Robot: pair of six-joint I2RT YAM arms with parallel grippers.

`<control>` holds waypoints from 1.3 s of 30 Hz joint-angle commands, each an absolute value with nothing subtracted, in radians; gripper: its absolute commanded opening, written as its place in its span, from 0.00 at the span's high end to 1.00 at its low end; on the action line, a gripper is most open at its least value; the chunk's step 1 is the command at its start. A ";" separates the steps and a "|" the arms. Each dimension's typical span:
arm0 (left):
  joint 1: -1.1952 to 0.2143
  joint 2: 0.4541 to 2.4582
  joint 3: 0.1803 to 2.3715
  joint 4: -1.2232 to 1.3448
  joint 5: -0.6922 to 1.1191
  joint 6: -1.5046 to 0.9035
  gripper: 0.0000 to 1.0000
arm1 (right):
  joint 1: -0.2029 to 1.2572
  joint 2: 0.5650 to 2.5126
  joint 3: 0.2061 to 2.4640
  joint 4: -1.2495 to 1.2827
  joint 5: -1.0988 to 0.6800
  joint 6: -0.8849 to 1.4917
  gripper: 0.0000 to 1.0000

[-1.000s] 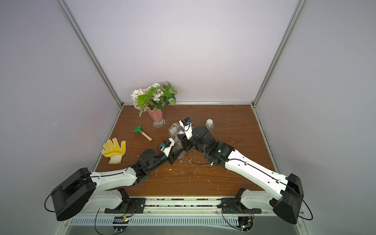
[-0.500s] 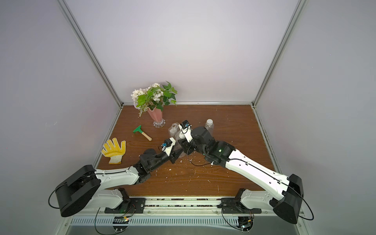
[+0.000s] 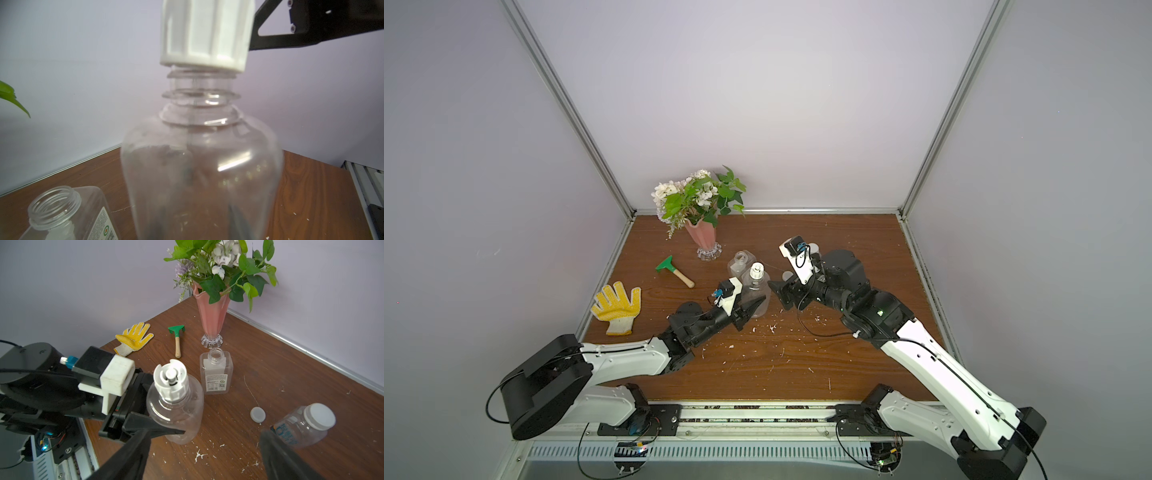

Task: Screw on the bottle caps
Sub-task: Screw the bottle cap onto the plastic bottle.

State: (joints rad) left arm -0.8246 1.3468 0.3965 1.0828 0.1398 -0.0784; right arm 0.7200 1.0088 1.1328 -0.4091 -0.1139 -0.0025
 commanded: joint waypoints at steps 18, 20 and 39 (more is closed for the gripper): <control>-0.823 1.296 0.432 1.129 0.590 -0.090 0.59 | 0.675 1.028 1.169 -0.333 -0.712 -0.492 0.26; -0.822 1.298 0.433 1.129 0.588 -0.091 0.59 | 0.675 1.033 1.163 -0.327 -0.712 -0.491 0.34; -0.823 1.301 0.433 1.129 0.564 -0.093 0.59 | 0.676 1.054 1.123 -0.335 -0.675 -0.452 0.61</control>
